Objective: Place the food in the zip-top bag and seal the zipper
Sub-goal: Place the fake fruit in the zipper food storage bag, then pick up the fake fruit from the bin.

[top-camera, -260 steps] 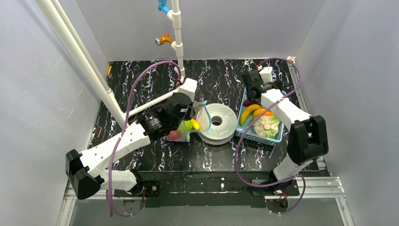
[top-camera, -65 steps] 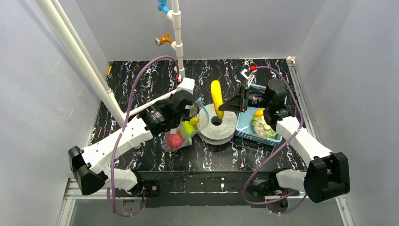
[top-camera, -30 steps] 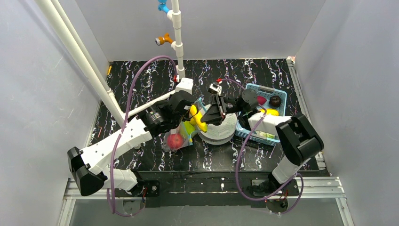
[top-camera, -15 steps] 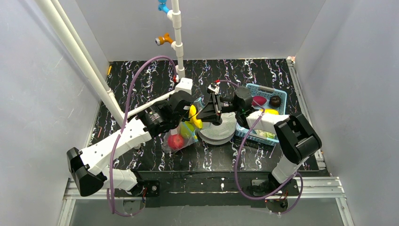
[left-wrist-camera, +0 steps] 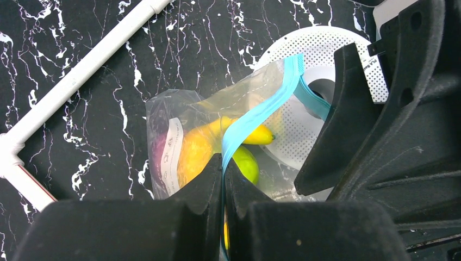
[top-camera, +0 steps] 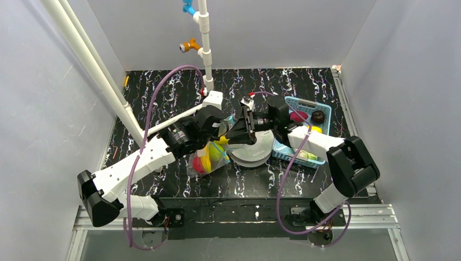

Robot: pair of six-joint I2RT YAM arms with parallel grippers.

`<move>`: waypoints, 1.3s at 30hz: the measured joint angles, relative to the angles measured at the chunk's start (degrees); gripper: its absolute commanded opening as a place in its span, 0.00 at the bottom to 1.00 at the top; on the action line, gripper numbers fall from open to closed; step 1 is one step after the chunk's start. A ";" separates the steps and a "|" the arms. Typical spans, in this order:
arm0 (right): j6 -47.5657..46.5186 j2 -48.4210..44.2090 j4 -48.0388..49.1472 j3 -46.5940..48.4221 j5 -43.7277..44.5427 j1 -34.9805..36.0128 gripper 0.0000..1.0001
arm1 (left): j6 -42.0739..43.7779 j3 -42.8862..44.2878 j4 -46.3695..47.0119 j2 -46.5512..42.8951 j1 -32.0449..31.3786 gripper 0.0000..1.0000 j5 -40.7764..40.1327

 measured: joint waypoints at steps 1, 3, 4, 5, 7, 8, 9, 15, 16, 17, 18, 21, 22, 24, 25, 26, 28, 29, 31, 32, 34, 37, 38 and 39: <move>-0.55 -0.08 -0.81 0.01 0.13 0.01 0.70 | 0.00 0.00 0.00 -0.01 0.00 0.00 0.00; -1.71 -0.52 -2.54 0.05 0.30 0.02 0.70 | 0.00 -0.02 0.00 -0.06 0.00 0.00 0.02; -2.48 -0.81 -3.67 0.19 0.38 0.02 0.70 | 0.00 -0.02 0.00 -0.09 0.00 0.00 0.02; -3.72 -1.17 -5.40 0.63 0.46 0.02 0.70 | 0.01 -0.03 0.00 -0.12 0.00 0.00 0.01; -6.57 -1.87 -9.29 1.88 0.83 0.00 0.70 | 0.04 -0.06 0.00 -0.16 0.00 0.00 0.00; -8.70 -2.28 -12.45 3.18 1.38 0.00 0.71 | 0.05 -0.07 0.00 -0.18 0.00 0.00 0.00; -11.90 -2.80 -17.62 5.45 2.45 0.00 0.71 | 0.08 -0.08 0.00 -0.19 0.00 0.00 0.00; -26.16 -8.33 -36.41 16.13 9.46 -0.83 0.70 | 0.11 -0.11 0.00 -0.19 0.00 0.00 0.00; -27.74 -9.50 -38.20 17.00 10.68 -1.18 0.70 | 0.11 -0.11 0.00 -0.19 0.00 0.00 0.00; -29.77 -11.37 -40.64 17.66 13.25 -2.09 0.70 | 0.13 -0.11 0.02 -0.19 0.00 0.00 0.00; -31.51 -13.29 -42.74 17.95 15.92 -3.26 0.70 | 0.11 -0.11 0.02 -0.19 0.00 0.00 0.00; -34.50 -17.46 -47.45 18.17 24.05 -6.67 0.71 | 0.20 -0.20 0.02 -0.19 0.00 0.00 0.00; -35.14 -18.45 -49.04 18.23 27.74 -7.74 0.73 | 0.33 -0.22 0.02 -0.19 0.00 0.00 0.00; -35.82 -19.60 -51.89 18.27 35.61 -9.41 0.76 | 0.49 -0.26 0.04 -0.22 0.00 0.00 -0.02; -35.93 -19.85 -53.36 18.27 39.88 -10.15 0.76 | 0.53 -0.27 0.04 -0.24 0.00 0.00 -0.04; -35.87 -19.87 -54.77 18.27 44.25 -10.82 0.77 | 0.58 -0.31 0.04 -0.27 0.00 0.00 -0.04; -35.57 -19.49 -57.46 18.37 51.41 -11.91 0.84 | 0.70 -0.33 0.04 -0.33 0.00 0.00 -0.04; -35.23 -19.01 -59.15 18.69 54.77 -12.57 0.86 | 0.75 -0.33 0.04 -0.35 0.00 0.00 -0.04; -34.66 -17.04 -62.90 19.99 61.83 -14.51 0.90 | 0.92 -0.33 0.04 -0.41 0.00 0.00 -0.04; -34.60 -16.04 -63.98 20.46 64.30 -15.34 0.93 | 0.96 -0.33 0.04 -0.44 0.00 0.00 -0.04; -34.56 -14.03 -65.88 21.29 68.30 -16.83 0.98 | 1.01 -0.33 0.04 -0.50 0.00 0.00 -0.04; -34.54 -10.13 -68.72 22.59 73.34 -19.00 0.98 | 1.08 -0.33 0.04 -0.52 0.00 0.00 -0.04; -34.56 -8.78 -69.35 22.98 74.42 -19.61 0.98 | 1.18 -0.33 0.04 -0.52 0.00 0.00 -0.04; -34.53 -7.44 -69.95 23.30 75.28 -20.16 0.98 | 1.23 -0.33 0.04 -0.52 0.00 0.00 -0.04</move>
